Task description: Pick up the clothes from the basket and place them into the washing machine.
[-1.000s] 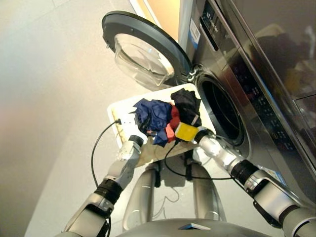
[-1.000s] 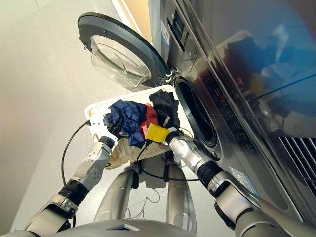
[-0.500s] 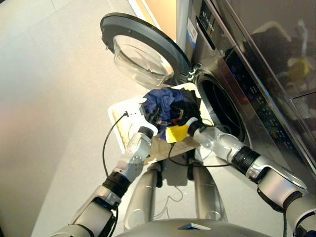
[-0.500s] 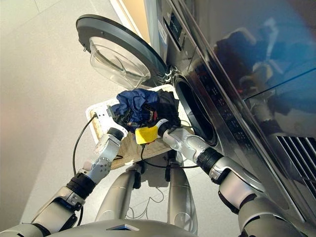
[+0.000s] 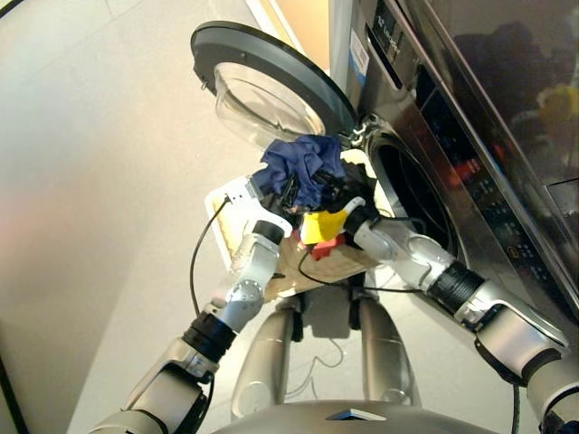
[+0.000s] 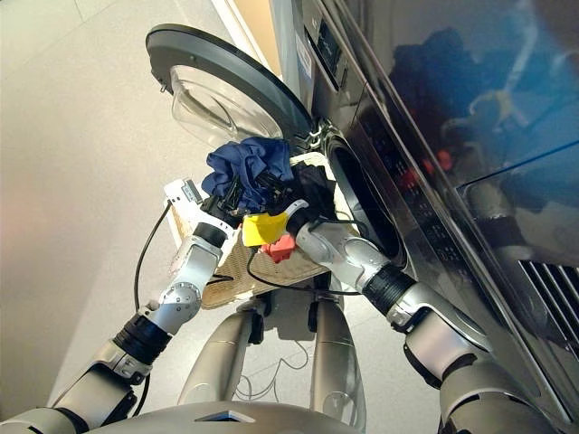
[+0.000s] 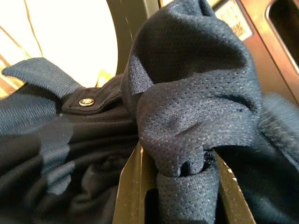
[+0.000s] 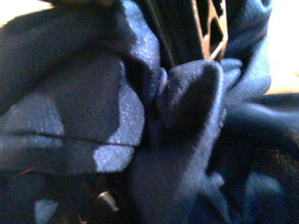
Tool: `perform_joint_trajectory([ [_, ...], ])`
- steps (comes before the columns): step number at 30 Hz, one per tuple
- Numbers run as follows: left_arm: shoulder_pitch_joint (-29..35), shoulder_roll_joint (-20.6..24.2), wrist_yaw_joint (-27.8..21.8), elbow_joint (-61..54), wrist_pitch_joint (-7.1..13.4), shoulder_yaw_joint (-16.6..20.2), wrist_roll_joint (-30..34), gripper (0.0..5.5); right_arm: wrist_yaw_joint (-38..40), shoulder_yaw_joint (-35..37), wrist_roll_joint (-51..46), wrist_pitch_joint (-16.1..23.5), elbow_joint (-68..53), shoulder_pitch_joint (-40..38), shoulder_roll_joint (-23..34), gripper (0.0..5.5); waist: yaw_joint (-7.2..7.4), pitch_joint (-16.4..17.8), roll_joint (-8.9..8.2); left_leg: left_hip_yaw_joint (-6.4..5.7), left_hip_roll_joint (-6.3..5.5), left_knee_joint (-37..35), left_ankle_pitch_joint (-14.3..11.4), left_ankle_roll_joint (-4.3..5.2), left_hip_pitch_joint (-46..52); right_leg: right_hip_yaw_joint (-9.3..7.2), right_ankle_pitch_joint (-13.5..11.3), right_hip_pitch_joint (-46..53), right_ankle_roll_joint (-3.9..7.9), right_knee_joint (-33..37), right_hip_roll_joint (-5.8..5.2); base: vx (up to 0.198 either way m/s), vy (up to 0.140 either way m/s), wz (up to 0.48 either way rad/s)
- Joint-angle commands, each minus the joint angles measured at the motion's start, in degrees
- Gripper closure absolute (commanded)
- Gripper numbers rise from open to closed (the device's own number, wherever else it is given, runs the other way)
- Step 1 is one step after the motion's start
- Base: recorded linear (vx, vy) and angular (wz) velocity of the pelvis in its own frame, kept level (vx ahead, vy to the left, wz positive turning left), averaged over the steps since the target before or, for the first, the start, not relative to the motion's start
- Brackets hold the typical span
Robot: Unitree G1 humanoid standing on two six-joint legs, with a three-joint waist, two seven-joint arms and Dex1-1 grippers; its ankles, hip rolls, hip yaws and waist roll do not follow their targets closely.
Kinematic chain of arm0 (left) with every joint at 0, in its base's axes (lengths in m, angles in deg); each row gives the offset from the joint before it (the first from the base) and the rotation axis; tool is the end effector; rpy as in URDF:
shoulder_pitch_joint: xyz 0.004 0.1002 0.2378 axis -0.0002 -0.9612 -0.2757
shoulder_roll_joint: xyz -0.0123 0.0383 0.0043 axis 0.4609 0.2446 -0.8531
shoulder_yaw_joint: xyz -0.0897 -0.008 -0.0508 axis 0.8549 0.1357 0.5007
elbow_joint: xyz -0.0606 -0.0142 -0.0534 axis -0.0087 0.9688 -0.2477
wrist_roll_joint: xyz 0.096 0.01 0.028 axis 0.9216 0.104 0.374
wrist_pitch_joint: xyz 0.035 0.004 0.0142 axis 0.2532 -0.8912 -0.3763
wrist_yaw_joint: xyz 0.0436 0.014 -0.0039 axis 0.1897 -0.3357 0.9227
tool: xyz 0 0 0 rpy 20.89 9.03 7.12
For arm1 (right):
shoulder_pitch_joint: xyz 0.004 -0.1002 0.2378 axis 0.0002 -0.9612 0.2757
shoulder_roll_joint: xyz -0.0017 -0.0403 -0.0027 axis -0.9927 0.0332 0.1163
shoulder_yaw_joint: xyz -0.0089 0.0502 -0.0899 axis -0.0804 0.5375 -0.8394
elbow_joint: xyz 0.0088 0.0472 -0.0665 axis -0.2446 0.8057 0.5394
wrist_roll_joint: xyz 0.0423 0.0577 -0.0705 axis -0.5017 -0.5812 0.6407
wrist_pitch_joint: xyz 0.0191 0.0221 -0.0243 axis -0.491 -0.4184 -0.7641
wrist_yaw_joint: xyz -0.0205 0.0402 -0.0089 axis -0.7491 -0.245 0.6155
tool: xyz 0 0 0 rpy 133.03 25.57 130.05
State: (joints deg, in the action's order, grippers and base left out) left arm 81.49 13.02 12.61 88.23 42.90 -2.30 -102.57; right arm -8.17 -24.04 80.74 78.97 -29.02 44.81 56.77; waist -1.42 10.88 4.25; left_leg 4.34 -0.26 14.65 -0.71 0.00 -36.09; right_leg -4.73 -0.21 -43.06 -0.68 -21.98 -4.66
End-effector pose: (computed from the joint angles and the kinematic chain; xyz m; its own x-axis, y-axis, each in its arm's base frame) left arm 0.2439 0.0944 0.0798 0.9135 -0.3452 0.2153 0.3944 0.6220 -0.6764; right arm 0.2841 -0.0999 0.0815 0.7403 0.6654 0.0958 -0.1391 0.2911 -0.9465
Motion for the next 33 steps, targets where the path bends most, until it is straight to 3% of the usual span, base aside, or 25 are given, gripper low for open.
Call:
perform_joint_trajectory([
  [1,4.0,-1.5,-3.5,-7.4,1.7,-6.1,0.9,5.5,0.7,-3.2,-2.3,-1.0,1.5,4.1,-6.9,5.5,-0.36,-1.9,0.66,-0.41,-2.15,2.3,-0.9,-1.38,-2.6,-0.42,-3.2,3.6,4.14,6.4,0.89,0.0,0.0,0.0],
  [2,3.6,-1.2,-3.4,-7.5,1.8,-5.8,0.8,4.21,0.9,-2.0,-4.1,-1.0,2.2,3.6,-7.4,5.5,-0.42,-2.1,0.66,-0.33,-2.09,2.2,-0.8,-1.4,-2.5,-0.47,-3.2,3.6,4.12,6.5,0.8,0.0,0.0,0.0],
  [3,3.4,-1.3,-3.1,-7.6,1.9,-5.6,1.0,1.04,1.2,-1.5,-5.3,-1.1,3.0,3.2,-7.9,5.5,-0.46,-2.2,0.67,-0.31,-2.11,2.1,-0.8,-1.39,-2.6,-0.49,-3.2,3.6,4.12,6.5,0.79,0.0,0.0,0.0],
  [4,3.3,-1.3,-2.9,-7.4,2.0,-5.4,1.3,0.0,1.8,-1.1,-6.0,-1.1,3.6,3.0,-8.2,5.5,-0.46,-2.3,0.68,-0.32,-2.13,2.1,-0.8,-1.4,-2.7,-0.48,-3.3,3.5,4.12,6.5,0.76,0.0,0.0,0.0],
  [10,1.1,-0.5,-3.4,-6.4,2.7,-3.8,2.6,0.0,3.5,0.8,-10.0,-0.6,12.4,1.5,-11.0,5.5,-1.28,-2.7,1.01,-0.52,-2.15,1.7,-0.4,-1.36,-2.9,-0.53,-3.4,3.2,4.11,6.8,0.58,0.016,0.0,0.001],
  [11,0.6,-0.1,-3.3,-5.9,2.8,-3.2,3.3,0.0,3.6,1.5,-11.3,-0.5,14.0,1.2,-11.3,5.5,-1.62,-2.9,1.28,-0.97,-2.07,1.9,-2.0,-1.05,-2.2,-0.29,-2.0,3.8,4.5,6.4,0.87,0.093,0.002,0.01],
  [15,-1.6,1.8,-3.7,-4.5,3.7,0.2,6.5,0.0,4.3,4.5,-15.1,-0.5,19.3,1.6,-11.7,5.5,-2.52,-3.3,1.61,-0.96,-2.08,1.8,-1.8,-0.94,-2.3,-0.49,-2.0,3.7,4.39,6.4,0.77,0.005,0.001,0.004],
  [16,-2.8,2.6,-2.9,-4.4,3.9,2.7,7.5,0.0,4.0,4.7,-14.8,-0.8,14.0,1.0,-10.6,5.5,-2.25,-3.3,1.35,-0.46,-2.17,1.4,-0.1,-1.21,-3.1,-0.55,-3.5,3.0,3.99,6.9,0.56,-0.072,0.009,0.022],
  [19,-4.9,2.1,-0.9,-1.8,5.2,7.4,10.3,0.0,4.2,6.8,-15.6,-0.3,10.4,-3.5,-8.6,5.5,-1.85,-3.2,1.28,-0.3,-2.08,1.3,-0.1,-1.18,-3.1,-0.45,-3.5,3.0,3.96,7.0,0.59,0.006,0.001,0.02],
  [20,-5.5,1.7,-0.1,-0.6,5.6,8.9,10.6,0.0,4.5,7.6,-16.3,-0.3,10.5,-4.2,-8.6,5.5,-2.05,-3.3,1.52,-0.71,-1.93,1.5,-1.7,-0.85,-2.3,-0.27,-2.0,3.6,4.33,6.5,0.85,0.091,-0.006,0.0],
  [22,-6.6,2.2,2.2,0.9,6.4,11.5,14.9,0.0,4.7,9.3,-19.0,-0.1,10.6,-5.5,-8.7,5.5,-2.14,-3.3,1.59,-0.75,-1.96,1.3,-1.6,-0.8,-2.4,-0.36,-2.0,3.6,4.3,6.6,0.79,0.047,-0.005,0.0],
  [28,-7.9,0.9,5.6,11.4,6.8,15.7,20.2,0.0,5.1,14.2,-28.9,1.3,10.3,-8.3,-9.2,5.5,-2.18,-3.1,2.08,-0.78,-1.98,0.9,-1.0,-0.7,-2.7,-0.48,-2.2,3.1,4.3,6.7,0.53,0.0,0.0,0.0],
  [33,-7.2,-0.6,7.4,19.0,7.1,16.4,23.1,0.0,5.9,19.8,-42.4,4.5,11.7,-10.1,-11.5,5.5,-1.99,-2.5,2.56,-0.69,-1.94,0.7,-0.6,-0.56,-3.4,-0.5,-2.1,2.3,4.19,6.5,0.41,0.0,0.0,0.0],
])
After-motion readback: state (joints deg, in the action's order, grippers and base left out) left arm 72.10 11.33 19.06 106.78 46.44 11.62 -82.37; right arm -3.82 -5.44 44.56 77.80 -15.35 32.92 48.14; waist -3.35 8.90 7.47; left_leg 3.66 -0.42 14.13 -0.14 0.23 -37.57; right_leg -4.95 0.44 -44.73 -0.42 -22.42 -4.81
